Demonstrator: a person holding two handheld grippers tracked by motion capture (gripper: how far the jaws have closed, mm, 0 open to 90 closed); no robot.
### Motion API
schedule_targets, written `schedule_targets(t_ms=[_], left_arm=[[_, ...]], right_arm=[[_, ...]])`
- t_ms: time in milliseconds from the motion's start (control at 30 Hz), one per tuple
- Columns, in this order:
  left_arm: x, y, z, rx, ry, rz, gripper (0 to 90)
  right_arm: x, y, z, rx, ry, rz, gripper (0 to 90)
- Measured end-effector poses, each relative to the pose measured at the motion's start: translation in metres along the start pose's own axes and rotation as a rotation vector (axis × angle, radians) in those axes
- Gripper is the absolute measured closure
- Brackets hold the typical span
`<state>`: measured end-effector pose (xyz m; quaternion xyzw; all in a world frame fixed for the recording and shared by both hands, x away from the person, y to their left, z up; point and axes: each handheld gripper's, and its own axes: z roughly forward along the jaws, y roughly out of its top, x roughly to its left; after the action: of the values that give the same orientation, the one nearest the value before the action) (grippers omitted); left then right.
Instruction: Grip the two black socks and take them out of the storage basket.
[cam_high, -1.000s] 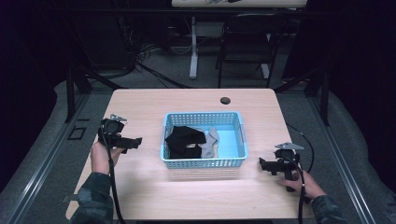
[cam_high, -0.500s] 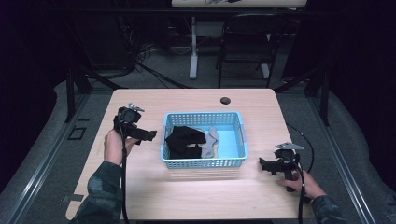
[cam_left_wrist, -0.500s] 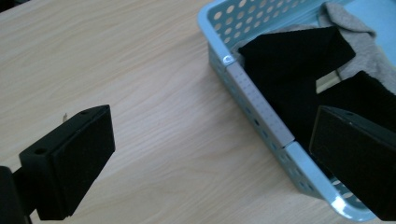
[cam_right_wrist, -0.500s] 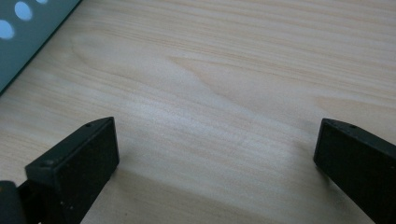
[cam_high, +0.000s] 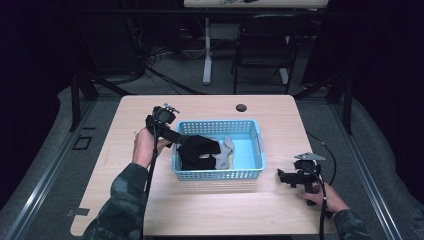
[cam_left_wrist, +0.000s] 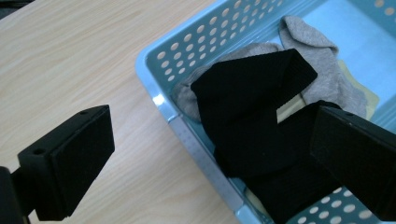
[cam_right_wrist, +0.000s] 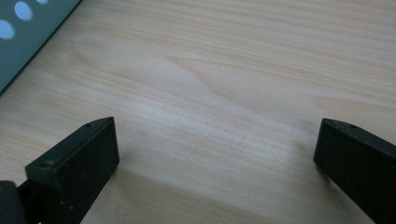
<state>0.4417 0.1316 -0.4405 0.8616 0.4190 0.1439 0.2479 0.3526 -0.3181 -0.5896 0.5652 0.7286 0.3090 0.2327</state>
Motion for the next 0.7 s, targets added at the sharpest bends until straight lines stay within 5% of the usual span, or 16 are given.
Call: schedule_targets(t_ms=[467,700], left_arm=[[-0.021,0.028,0.03,0.052,-0.042,0.048,2.9],[-0.028,0.034,0.051,0.098,-0.076,0.048,18.4]], right_arm=[[0.0,0.0,0.0,0.003,0.0,0.001,0.0],[0.0,0.0,0.0,0.0,0.001,0.0,0.0]])
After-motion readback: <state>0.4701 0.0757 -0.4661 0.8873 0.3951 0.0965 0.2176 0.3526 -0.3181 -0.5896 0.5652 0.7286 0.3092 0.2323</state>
